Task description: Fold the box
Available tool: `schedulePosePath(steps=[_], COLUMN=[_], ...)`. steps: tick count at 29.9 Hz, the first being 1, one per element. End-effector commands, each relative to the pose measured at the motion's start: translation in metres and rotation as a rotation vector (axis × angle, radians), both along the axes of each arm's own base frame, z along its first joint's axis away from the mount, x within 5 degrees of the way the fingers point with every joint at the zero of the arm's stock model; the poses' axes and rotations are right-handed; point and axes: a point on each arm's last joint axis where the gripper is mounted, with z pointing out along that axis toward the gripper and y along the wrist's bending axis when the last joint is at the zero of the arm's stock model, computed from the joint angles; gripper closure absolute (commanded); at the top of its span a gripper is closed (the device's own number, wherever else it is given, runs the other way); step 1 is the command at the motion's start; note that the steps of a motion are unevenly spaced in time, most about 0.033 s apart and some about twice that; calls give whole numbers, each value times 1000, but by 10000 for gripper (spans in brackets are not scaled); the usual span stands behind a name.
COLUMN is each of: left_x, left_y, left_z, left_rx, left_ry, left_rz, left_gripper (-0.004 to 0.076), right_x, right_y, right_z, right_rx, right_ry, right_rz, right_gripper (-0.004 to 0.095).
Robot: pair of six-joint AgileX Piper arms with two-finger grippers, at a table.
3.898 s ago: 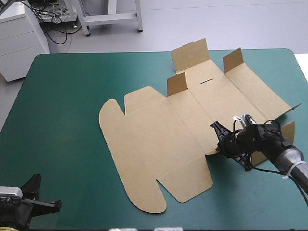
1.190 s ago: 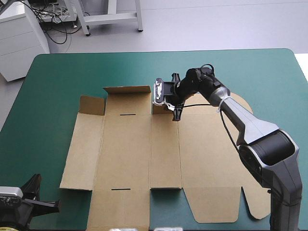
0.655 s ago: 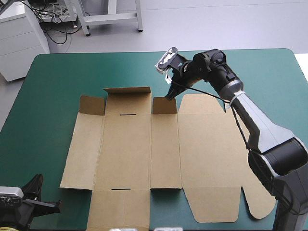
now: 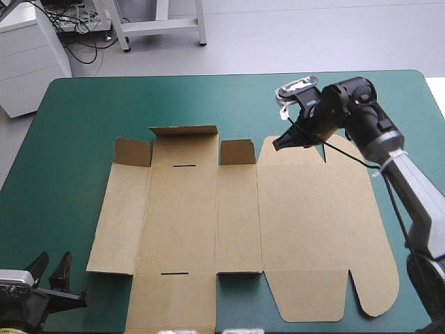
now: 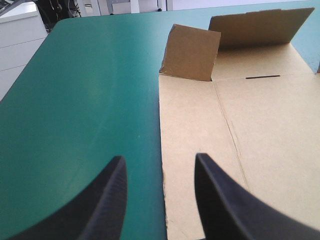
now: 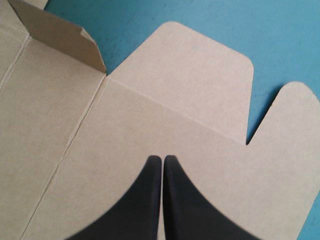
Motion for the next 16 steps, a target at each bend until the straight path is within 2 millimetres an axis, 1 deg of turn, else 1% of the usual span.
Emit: schedulePosePath(steps=[1, 2, 4, 5, 6, 7, 8, 9, 13, 16], left_x=[2, 2, 2, 2, 2, 2, 2, 2, 2, 2], left_y=[-1, -1, -1, -1, -1, -1, -1, -1, -1, -1], left_z=[11, 11, 11, 11, 11, 11, 11, 11, 11, 11], left_rx=[-13, -11, -11, -11, -11, -11, -11, -11, -11, -13], left_ry=[-74, -74, -74, -74, -74, -74, -74, -74, -74, -74], left_rz=[-9, -8, -8, -8, -8, -8, -8, -8, -8, -9], left_gripper=[393, 393, 393, 393, 391, 386, 375, 365, 316, 314], right_x=[-30, -38, -54, -67, -75, -83, -95, -103, -138, -157], right_y=[-18, -24, -33, -39, -43, -48, -55, -59, -72, -79], right_z=[19, 12, 8, 3, 0, -6, -6, -11, -12, -11], right_rx=[76, 86, 109, 123, 137, 143, 162, 167, 217, 228], right_ry=[-128, -134, -168, -177, -195, -200, -230, -234, -307, -336], right_rz=[-52, -70, -93, -110, -125, -135, -154, -164, -189, -193], right_gripper=[912, 912, 912, 912, 912, 912, 912, 912, 912, 912])
